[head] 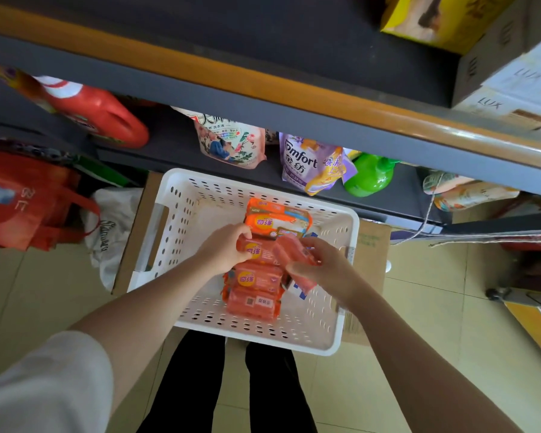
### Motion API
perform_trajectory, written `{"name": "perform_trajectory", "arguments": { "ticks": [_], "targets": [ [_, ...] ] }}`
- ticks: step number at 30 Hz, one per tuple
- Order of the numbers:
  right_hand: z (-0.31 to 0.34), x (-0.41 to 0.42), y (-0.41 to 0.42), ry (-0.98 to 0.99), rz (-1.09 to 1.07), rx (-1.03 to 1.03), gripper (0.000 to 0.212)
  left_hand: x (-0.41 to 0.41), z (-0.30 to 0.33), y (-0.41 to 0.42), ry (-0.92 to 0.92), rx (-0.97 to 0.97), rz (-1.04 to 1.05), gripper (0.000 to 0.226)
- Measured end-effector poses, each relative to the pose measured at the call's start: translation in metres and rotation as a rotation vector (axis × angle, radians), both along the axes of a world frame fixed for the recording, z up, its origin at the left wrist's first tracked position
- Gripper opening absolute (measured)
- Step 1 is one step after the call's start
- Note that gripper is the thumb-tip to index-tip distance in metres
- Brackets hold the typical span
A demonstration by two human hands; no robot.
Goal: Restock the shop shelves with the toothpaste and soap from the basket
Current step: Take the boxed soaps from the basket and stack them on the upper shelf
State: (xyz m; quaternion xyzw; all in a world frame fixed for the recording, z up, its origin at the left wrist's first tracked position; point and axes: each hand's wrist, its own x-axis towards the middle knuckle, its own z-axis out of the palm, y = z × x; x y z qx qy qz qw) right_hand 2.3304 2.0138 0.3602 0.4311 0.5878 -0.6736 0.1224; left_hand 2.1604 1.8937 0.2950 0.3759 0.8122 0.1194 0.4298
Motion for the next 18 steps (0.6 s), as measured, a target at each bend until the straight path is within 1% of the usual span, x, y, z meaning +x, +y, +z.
{"name": "perform_trajectory", "arguments": {
  "ticks": [2, 3, 4, 6, 7, 8, 11, 13, 15, 18],
  "targets": [
    [0.003, -0.001, -0.002, 0.087, -0.265, -0.375, 0.017, 0.003, 0.000, -0.002, -0.033, -0.007, 0.038, 0.038],
    [0.002, -0.001, -0.002, 0.119, -0.360, -0.522, 0.021, 0.004, 0.000, -0.001, -0.038, -0.012, 0.061, 0.044],
    [-0.001, 0.000, -0.001, 0.140, -0.397, -0.623, 0.032, 0.006, -0.001, 0.000, -0.038, -0.018, 0.084, 0.048],
    [-0.006, 0.001, -0.001, 0.178, -0.391, -0.733, 0.054, 0.009, -0.002, 0.002, -0.045, -0.028, 0.109, 0.052],
    [-0.007, 0.002, -0.001, 0.199, -0.388, -0.770, 0.060, 0.010, -0.001, 0.003, -0.063, -0.024, 0.110, 0.051],
    [-0.010, 0.003, -0.002, 0.219, -0.402, -0.801, 0.063, 0.012, 0.000, 0.003, -0.089, -0.014, 0.107, 0.048],
    [-0.006, 0.003, -0.004, 0.271, -0.473, -0.858, 0.060, 0.016, 0.007, -0.003, -0.161, 0.020, 0.094, 0.041],
    [-0.002, 0.001, -0.005, 0.326, -0.469, -0.835, 0.065, 0.013, 0.014, -0.009, -0.173, 0.044, 0.103, 0.037],
    [0.006, -0.001, -0.006, 0.360, -0.460, -0.784, 0.068, 0.007, 0.026, -0.015, -0.199, 0.069, 0.162, 0.037],
    [0.022, -0.008, -0.001, 0.399, -0.458, -0.738, 0.060, -0.009, 0.054, -0.020, -0.200, 0.133, 0.282, 0.041]
  ]
}}
